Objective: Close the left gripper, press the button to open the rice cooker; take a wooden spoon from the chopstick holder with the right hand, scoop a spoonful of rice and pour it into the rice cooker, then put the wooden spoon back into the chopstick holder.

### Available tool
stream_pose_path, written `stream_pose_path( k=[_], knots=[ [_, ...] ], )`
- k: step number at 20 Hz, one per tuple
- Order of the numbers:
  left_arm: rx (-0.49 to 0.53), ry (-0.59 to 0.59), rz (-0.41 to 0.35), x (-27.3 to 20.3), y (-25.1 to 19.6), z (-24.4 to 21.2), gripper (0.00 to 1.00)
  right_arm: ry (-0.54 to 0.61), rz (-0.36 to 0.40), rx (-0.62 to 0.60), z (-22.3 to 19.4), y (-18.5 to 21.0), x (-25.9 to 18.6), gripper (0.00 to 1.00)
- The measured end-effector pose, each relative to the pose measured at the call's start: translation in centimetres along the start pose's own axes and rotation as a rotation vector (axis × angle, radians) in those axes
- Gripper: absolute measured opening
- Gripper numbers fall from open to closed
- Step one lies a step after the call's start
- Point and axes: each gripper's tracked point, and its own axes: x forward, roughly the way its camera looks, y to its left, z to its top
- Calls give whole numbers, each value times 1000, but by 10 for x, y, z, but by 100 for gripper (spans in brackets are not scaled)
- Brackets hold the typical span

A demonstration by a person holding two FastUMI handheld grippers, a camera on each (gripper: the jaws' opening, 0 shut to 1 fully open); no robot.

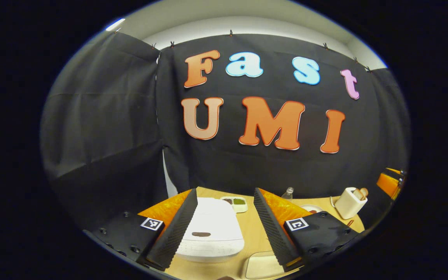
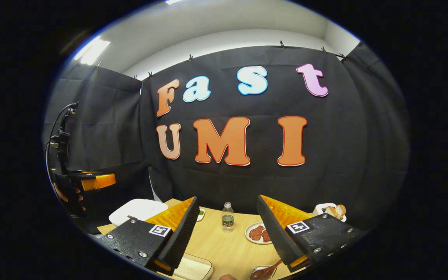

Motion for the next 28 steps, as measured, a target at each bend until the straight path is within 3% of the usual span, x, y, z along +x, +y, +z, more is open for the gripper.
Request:
stream_pose_path(
  k=[5, 9, 14, 19, 28],
  knots=[
    [47, -173, -26, -40, -14, 26, 99, -53, 23, -13, 12, 13, -6, 93],
    [134, -244, -42, -61, -37, 26, 98, -82, 37, -43, 15, 28, -9, 93],
    [93, -224, -49, -71, -42, 16, 99, -97, 70, -49, 15, 46, -11, 93],
    [92, -251, -35, -78, -37, 18, 99, -104, 42, -55, 18, 41, -9, 97],
    [99, -247, -52, -76, -42, 15, 99, -113, 38, -46, 18, 40, -10, 93]
  ],
)
